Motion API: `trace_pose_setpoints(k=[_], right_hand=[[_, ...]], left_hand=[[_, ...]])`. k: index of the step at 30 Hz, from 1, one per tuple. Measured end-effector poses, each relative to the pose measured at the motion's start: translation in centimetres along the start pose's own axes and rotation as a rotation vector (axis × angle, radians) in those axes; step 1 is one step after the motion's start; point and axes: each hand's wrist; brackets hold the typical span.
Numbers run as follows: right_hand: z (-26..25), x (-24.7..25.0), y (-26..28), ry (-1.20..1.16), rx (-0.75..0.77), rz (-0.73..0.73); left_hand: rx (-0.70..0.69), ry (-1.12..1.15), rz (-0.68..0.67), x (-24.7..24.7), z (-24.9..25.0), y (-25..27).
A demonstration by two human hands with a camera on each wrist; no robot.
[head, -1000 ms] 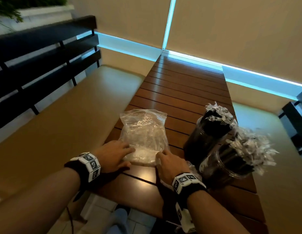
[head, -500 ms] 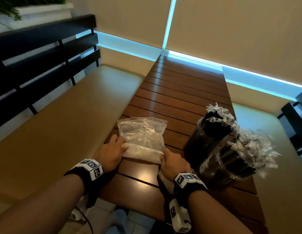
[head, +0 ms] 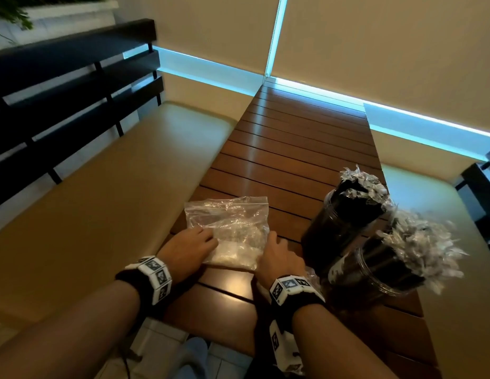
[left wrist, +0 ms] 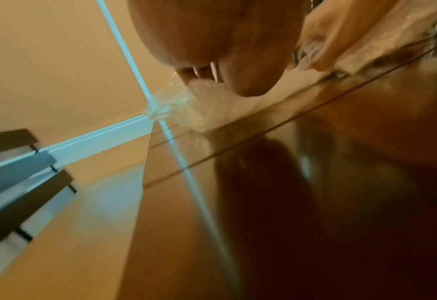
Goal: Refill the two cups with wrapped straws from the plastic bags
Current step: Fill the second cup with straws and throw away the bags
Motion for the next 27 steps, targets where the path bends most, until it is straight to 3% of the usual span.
trace_pose_setpoints(k=[4,7,11,15,19,21,24,27], right_hand=[[0.2,-0.1,0.4,0.078,0.269,0.105],[0.4,-0.6,1.2,0.083,0.398,0.025],[1.0,-0.3,1.0,0.068,0.364,0.068],[0.7,0.3,-0.2,-0.051,0.282,0.175],[0.0,1.0,-1.1,-0.017,0.29,0.151],[-0.3,1.2,-1.5,-0.008,0.293,0.142],[-0.8,1.0,-2.1,-0.002,0.232,0.088],[-1.5,0.8,-2.6,-0.012,0.088,-0.027]], left_hand=[[0.079,0.23,-0.155,0.0,-1.5,1.9],[0.115,0.313,-0.116,-0.2,-1.8,1.8],[0.357,0.493,-0.004,-0.5,-1.9,0.6],[0.449,0.38,-0.146,-0.5,-2.6,-0.1],[0.496,0.562,-0.167,-0.4,-3.1,0.1],[0.521,0.563,-0.122,-0.4,-3.0,0.1],[0.639,0.488,0.055,-0.5,-2.8,0.0],[0.542,0.294,0.102,0.2,-2.6,-0.5]])
Point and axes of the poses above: each hand's wrist, its own y-axis away from the middle knuckle, its own x-axis out of the back of the hand, z = x × y, and after that the axes turned 3 degrees about z, right-handed
